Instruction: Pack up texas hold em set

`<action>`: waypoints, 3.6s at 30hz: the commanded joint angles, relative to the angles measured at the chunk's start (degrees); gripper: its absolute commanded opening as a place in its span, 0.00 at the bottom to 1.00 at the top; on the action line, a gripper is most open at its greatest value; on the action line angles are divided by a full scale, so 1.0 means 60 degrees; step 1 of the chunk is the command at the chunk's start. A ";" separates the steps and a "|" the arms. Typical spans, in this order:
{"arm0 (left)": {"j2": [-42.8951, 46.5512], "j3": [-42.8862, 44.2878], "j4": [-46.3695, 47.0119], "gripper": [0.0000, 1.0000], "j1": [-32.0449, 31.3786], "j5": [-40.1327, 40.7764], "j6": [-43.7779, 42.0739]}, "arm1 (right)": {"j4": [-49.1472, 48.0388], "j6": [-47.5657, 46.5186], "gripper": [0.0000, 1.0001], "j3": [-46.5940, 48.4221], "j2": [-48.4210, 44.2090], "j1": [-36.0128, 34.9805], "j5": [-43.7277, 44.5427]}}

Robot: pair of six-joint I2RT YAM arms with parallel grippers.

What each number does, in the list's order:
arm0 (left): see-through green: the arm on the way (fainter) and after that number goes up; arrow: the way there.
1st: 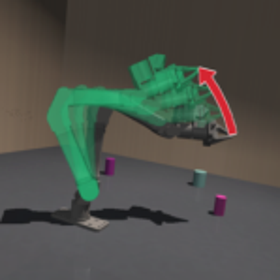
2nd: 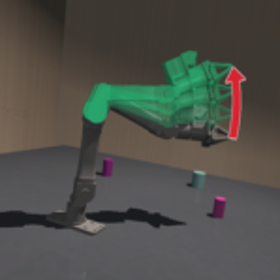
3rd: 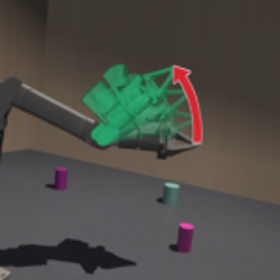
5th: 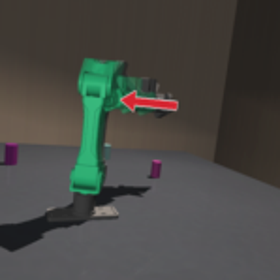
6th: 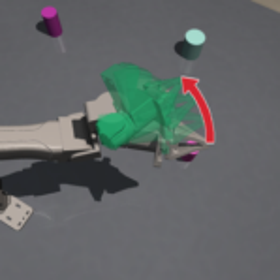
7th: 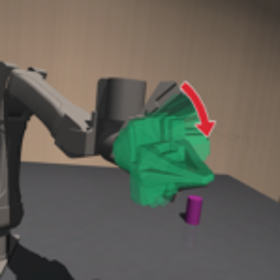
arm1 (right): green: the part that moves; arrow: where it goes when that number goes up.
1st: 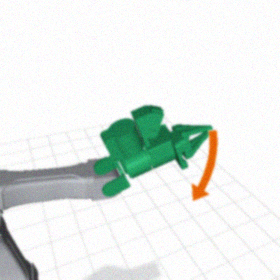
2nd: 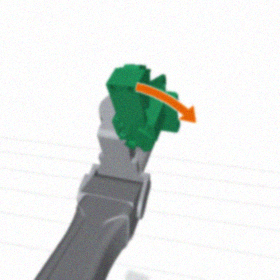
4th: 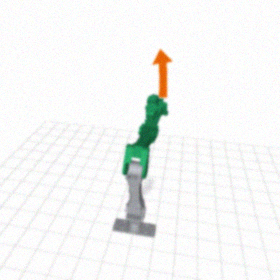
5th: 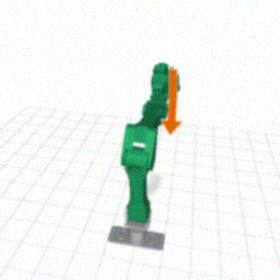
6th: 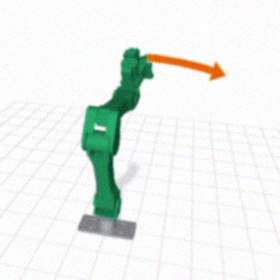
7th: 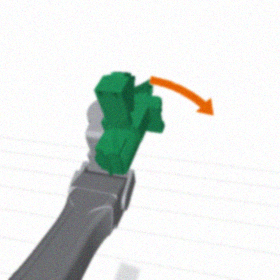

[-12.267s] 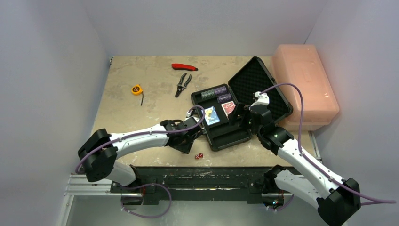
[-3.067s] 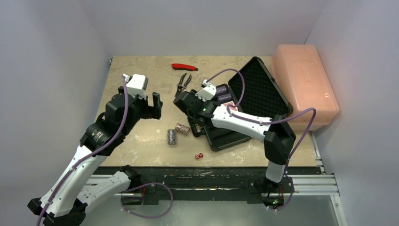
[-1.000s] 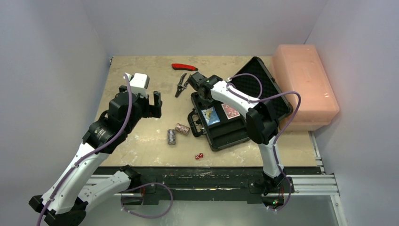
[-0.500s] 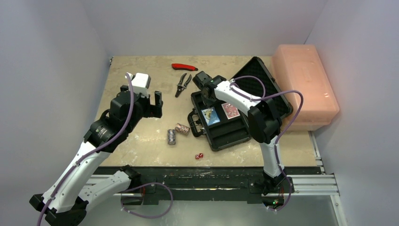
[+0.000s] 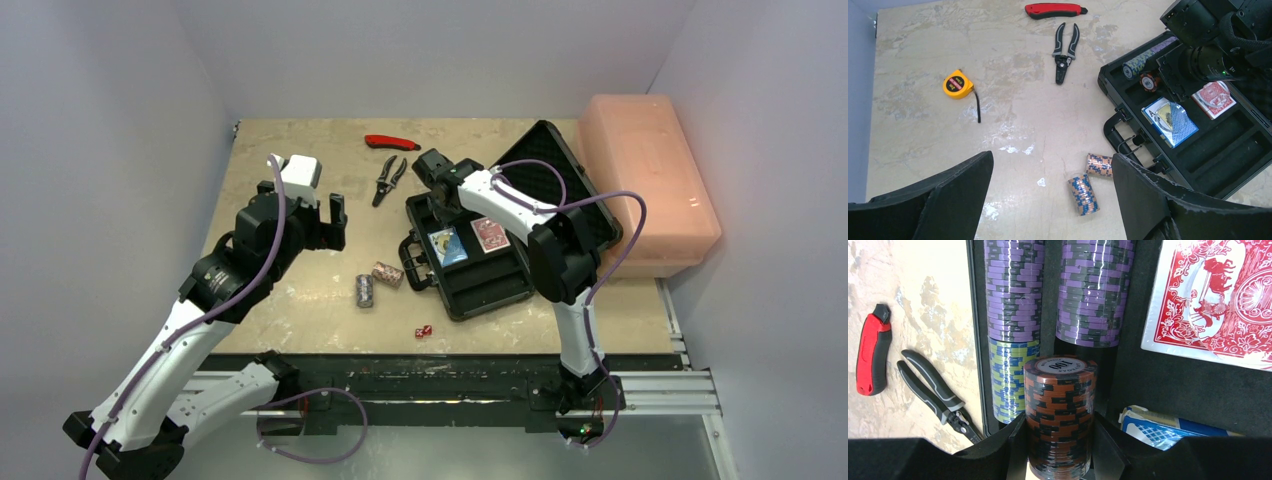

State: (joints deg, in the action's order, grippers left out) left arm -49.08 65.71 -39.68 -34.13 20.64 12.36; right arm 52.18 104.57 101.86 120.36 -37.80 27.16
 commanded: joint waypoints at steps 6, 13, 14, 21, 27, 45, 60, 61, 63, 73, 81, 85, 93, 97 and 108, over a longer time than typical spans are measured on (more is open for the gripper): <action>0.0043 0.0093 0.0274 0.88 0.0063 -0.0086 -0.0196 | -0.0327 0.0084 0.02 0.0031 -0.0371 0.0211 -0.0039; 0.0090 0.0079 0.0294 0.88 0.0071 -0.0072 -0.0178 | -0.0551 0.0116 0.21 -0.0357 -0.0517 0.0366 -0.0372; 0.0104 0.0065 0.0312 0.88 0.0072 -0.0061 -0.0184 | -0.0620 0.0053 0.24 -0.0392 -0.0540 0.0389 -0.0435; 0.0123 0.0049 0.0329 0.88 0.0068 -0.0064 -0.0178 | -0.0901 -0.0255 0.47 -0.0510 -0.0576 0.0496 -0.0651; 0.0124 0.0049 0.0329 0.88 0.0071 -0.0071 -0.0178 | -0.1016 -0.0379 0.61 -0.0571 -0.0642 0.0558 -0.0742; 0.0116 0.0063 0.0320 0.88 0.0063 -0.0072 -0.0182 | -0.1197 -0.0721 0.65 -0.0513 -0.0606 0.0631 -0.1001; 0.0137 0.0049 0.0340 0.87 0.0063 -0.0042 -0.0185 | -0.1607 -0.0964 0.75 -0.0853 -0.1015 0.0673 -0.1156; 0.0138 0.0049 0.0336 0.87 0.0069 -0.0042 -0.0185 | -0.1596 -0.0964 0.75 -0.0859 -0.1029 0.0686 -0.1170; 0.0138 0.0049 0.0330 0.87 0.0063 -0.0042 -0.0185 | -0.1585 -0.0979 0.75 -0.0857 -0.1065 0.0690 -0.1186; 0.0167 0.0049 0.0318 0.87 0.0074 -0.0034 -0.0178 | -0.1535 -0.1037 0.74 -0.0909 -0.1232 0.0695 -0.1173; 0.0182 0.0049 0.0324 0.87 0.0063 -0.0040 -0.0184 | -0.1533 -0.1091 0.73 -0.0983 -0.1309 0.0702 -0.1106; 0.0197 0.0049 0.0318 0.87 0.0065 -0.0035 -0.0177 | -0.1491 -0.1107 0.73 -0.0972 -0.1350 0.0712 -0.1035; 0.0197 0.0049 0.0319 0.87 0.0067 -0.0028 -0.0181 | -0.1397 -0.1125 0.72 -0.0979 -0.1445 0.0743 -0.0766; 0.0195 0.0049 0.0322 0.87 0.0067 -0.0028 -0.0185 | -0.1283 -0.1126 0.72 -0.0971 -0.1538 0.0765 -0.0535; 0.0235 0.0049 0.0319 0.87 0.0068 -0.0013 -0.0178 | -0.0969 -0.1081 0.72 -0.1056 -0.1899 0.0806 -0.0006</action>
State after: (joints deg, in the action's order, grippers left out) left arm -48.56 65.71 -39.68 -34.13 20.58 12.36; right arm 44.60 97.86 96.05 111.57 -33.21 23.64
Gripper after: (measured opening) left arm 0.875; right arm 0.718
